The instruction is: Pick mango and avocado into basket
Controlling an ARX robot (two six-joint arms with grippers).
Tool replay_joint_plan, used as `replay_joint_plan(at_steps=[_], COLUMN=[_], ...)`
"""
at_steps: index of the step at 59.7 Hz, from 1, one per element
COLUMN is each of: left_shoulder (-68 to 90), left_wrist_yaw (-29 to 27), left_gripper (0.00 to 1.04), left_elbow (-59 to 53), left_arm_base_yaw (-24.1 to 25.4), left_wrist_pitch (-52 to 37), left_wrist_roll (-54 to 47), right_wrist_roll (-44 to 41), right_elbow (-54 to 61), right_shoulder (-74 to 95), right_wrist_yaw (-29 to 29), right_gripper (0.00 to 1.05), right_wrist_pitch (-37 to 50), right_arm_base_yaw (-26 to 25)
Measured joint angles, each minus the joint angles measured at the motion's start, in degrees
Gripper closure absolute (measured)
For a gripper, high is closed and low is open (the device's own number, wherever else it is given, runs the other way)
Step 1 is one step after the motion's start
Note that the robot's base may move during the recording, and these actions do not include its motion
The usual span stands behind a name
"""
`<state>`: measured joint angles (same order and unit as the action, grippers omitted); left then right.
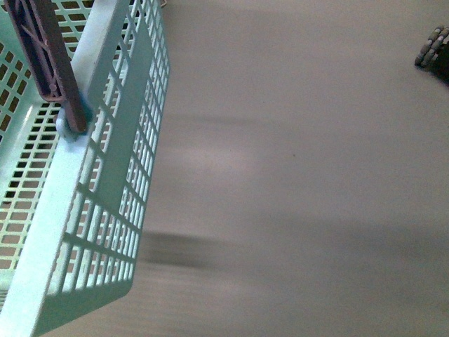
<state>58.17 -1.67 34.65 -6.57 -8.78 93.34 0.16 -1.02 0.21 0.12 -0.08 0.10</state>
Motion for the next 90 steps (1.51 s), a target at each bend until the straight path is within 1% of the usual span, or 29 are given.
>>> replay_joint_plan(at_steps=[90], left_shoulder=[0.0], left_wrist_yaw=[0.0], left_gripper=[0.88], left_elbow=[0.0], left_arm_base_yaw=[0.0], left_wrist_pitch=[0.0], left_wrist_roll=[0.0], right_wrist_roll=[0.0], right_elbow=[0.0], right_shoulder=[0.0], right_wrist_yaw=[0.0], right_gripper=[0.09], right_wrist_pitch=[0.0], right_arm_base_yaw=[0.0])
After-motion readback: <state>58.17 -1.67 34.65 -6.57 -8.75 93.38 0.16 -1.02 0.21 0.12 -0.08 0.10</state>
